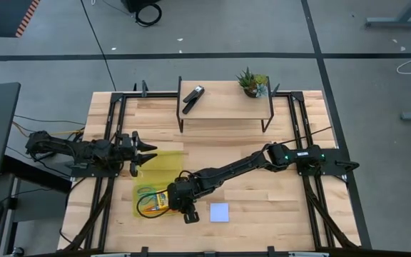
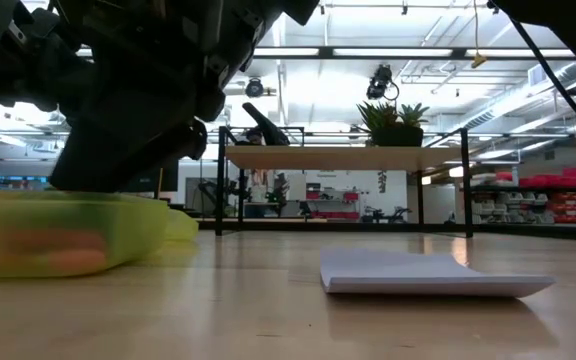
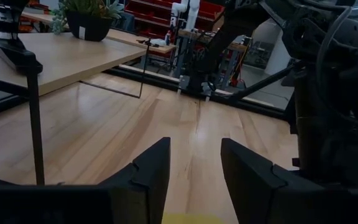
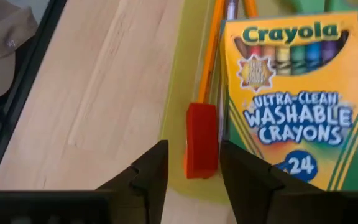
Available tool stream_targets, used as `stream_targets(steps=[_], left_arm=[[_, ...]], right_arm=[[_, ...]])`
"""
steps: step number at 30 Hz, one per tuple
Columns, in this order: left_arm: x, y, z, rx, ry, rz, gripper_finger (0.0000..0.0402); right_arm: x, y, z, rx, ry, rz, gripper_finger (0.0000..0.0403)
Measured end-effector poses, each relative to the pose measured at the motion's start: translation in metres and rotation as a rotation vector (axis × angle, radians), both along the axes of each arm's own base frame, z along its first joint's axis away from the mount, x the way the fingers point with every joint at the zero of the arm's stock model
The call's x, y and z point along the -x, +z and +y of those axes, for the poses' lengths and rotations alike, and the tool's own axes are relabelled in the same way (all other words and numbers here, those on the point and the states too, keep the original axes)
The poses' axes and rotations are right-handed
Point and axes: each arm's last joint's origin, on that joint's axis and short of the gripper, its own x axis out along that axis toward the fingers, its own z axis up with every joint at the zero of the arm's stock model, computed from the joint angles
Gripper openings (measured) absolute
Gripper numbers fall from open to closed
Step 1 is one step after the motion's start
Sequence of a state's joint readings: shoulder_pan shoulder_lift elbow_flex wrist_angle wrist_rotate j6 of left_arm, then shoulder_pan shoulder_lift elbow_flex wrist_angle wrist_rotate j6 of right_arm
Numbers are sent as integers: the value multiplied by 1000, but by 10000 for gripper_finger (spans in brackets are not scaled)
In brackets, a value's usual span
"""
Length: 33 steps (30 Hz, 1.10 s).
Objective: Pack school essentials
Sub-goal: Put the red eraser into the yellow supply box, then put the white sticky note into the yellow supply box
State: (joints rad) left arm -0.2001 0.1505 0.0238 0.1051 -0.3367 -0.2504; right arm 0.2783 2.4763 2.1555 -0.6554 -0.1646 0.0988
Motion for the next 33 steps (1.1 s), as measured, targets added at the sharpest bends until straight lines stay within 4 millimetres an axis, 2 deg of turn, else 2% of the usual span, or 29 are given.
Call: stream_targets(steps=[6,16,22,26,33], left_arm=[[0,0,0,-1,0,0,150],[0,0,0,0,0,0,152],[0,0,0,0,0,0,149],[0,-1,0,-1,0,4,144],[0,-1,0,-2,0,5,151]], right_arm=[[6,8,-1,13,-5,62,152],[19,7,14,72,54,127,144],[28,27,31,192,62,36,134],[32,35,29,200,43,44,129],[45,22,26,153,10,210,129]])
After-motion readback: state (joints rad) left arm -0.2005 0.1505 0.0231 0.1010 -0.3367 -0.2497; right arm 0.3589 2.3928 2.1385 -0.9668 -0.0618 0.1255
